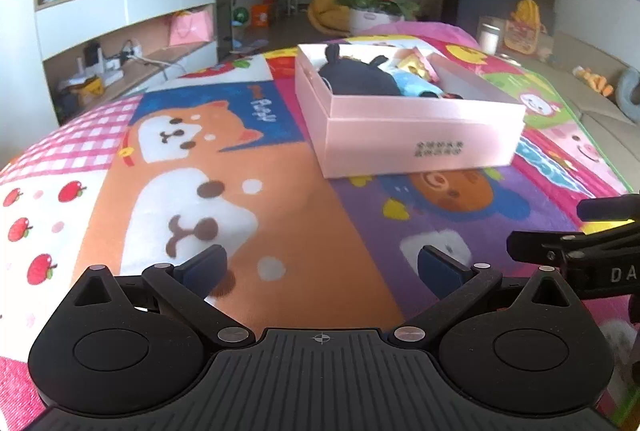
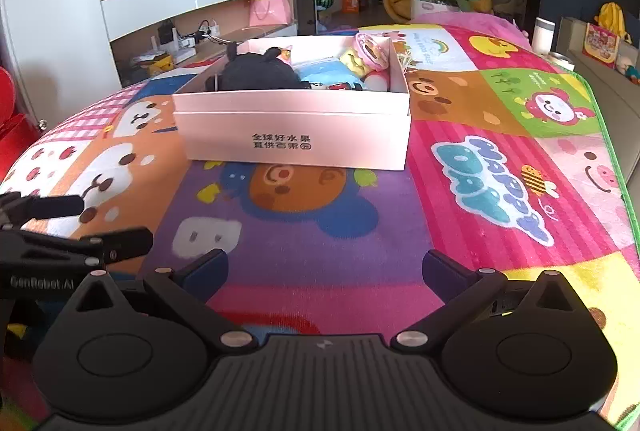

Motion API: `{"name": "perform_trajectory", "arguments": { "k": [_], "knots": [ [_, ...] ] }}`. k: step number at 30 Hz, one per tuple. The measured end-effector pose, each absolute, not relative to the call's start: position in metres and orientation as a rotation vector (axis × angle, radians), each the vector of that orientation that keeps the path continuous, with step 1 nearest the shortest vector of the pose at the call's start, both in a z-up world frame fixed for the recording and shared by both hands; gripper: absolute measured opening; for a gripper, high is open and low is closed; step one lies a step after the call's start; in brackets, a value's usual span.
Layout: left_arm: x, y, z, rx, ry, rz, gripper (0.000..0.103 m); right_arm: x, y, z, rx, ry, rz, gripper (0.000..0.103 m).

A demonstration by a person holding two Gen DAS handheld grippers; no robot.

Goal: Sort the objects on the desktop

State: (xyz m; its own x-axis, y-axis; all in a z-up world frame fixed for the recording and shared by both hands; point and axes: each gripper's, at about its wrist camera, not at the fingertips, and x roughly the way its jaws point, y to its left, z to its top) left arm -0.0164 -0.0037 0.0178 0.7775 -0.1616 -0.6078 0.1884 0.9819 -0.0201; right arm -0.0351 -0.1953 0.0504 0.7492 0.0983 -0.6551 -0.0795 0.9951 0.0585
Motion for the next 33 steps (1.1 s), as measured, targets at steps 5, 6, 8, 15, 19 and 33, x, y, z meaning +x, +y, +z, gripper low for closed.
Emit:
{"name": "perform_trajectory", "arguments": {
  "k": [5,6,8,15,19,33],
  "knots": [
    [0.009,-0.006,0.013,0.023,0.659,-0.094,0.103,0.002,-0.193,0.042,-0.019,0.719,0.007,0.103],
    [0.013,-0.007,0.011,0.029,0.661,-0.089,0.103,0.008,-0.191,0.038,-0.037,0.742,-0.011,0.103],
    [0.02,-0.01,0.007,0.05,0.698,-0.082,0.103,0.014,-0.195,0.036,-0.011,0.76,-0.01,0.103],
    [0.018,-0.01,0.006,0.055,0.695,-0.084,0.103,0.004,-0.194,0.03,0.03,0.705,-0.047,0.103],
    [0.018,-0.01,0.007,0.055,0.695,-0.084,0.103,0.004,-0.194,0.029,0.027,0.703,-0.049,0.103],
    [0.017,-0.01,0.007,0.05,0.696,-0.087,0.103,0.004,-0.194,0.03,0.028,0.703,-0.049,0.103]
  ]
}}
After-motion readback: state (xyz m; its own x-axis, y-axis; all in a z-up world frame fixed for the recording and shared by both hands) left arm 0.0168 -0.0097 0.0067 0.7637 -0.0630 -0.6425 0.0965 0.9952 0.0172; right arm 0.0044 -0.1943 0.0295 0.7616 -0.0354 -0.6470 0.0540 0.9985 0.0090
